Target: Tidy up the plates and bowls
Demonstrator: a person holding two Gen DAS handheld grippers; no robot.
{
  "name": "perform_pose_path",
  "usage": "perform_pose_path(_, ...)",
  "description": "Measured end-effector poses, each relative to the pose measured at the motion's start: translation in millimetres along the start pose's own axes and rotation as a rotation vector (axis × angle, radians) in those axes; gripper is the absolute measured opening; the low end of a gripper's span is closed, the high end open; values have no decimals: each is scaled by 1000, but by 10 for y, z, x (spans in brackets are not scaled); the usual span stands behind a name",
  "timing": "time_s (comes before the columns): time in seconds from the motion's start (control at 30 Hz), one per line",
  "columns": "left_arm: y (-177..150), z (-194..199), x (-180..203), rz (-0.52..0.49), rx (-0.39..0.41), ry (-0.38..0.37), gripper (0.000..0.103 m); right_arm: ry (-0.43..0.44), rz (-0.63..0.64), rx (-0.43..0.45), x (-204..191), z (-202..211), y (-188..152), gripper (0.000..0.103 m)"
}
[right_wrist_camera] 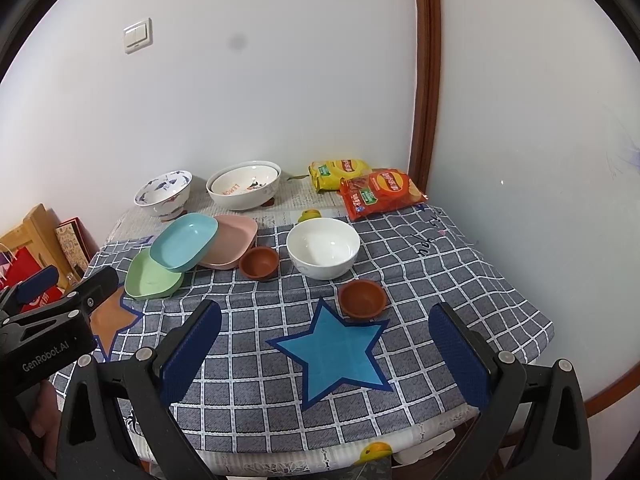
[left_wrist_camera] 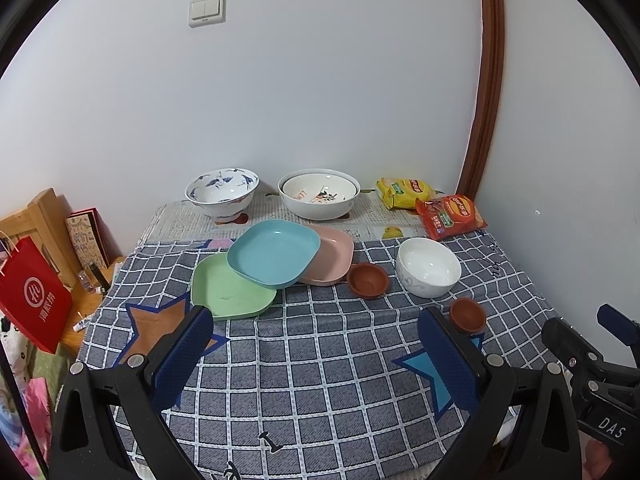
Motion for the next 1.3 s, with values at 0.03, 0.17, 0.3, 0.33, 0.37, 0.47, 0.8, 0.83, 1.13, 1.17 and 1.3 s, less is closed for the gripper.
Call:
perform_pose_path(0.03,2,-25,5,0,-6,-1,102,5,-2,-4,-4,-25,9,102)
perform_pose_path(0.17,14,-121,5,-6,-14,1,102,11,5,-11,-34,-111,34,102)
perform_pose_path(0.3,73,-238,9,-10,-19,-1,102,13,18,-17,-73,-218,46,102)
perform_pose_path(0.33,90,-275,9,-10,-21,-2,102,16,17,-25,-78,-269,50,102)
perform_pose_path(0.37,109,-317,-4,-7,-25,-2,102,20,15,-29,-81,-300,52,102)
perform_pose_path(0.47,144,-425,-5,-7,-40,-4,102,38,8,-43,-89,-432,60,102)
perform_pose_path(0.8,383,-794,-22,-11,-57,4,102,-4,8,-90,-71,-798,200,102)
perform_pose_path(0.83,402,-845,-32,-8,-64,4,102,-1,7,-100,-75,-843,212,102)
perform_pose_path(1.13,527,-1285,-224,13,-108,32,100,18,73,-115,-207,-1270,369,102)
perform_pose_path(1.17,550,-1341,-242,11,-112,40,98,19,69,-130,-224,-1336,393,102)
perform_pose_path(1.3,639,-1579,-349,13,-145,53,97,89,60,-149,-361,-1601,532,97)
Point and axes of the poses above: each gripper's, at about its wrist camera, not at the fingertips, and z roughly against the way its jaws point, x to its right, y to its top, the point moved 6 cm from there along -z, roughly the way its jaws point, and after that the axes turned 14 degrees about z, right-handed, at the moved point
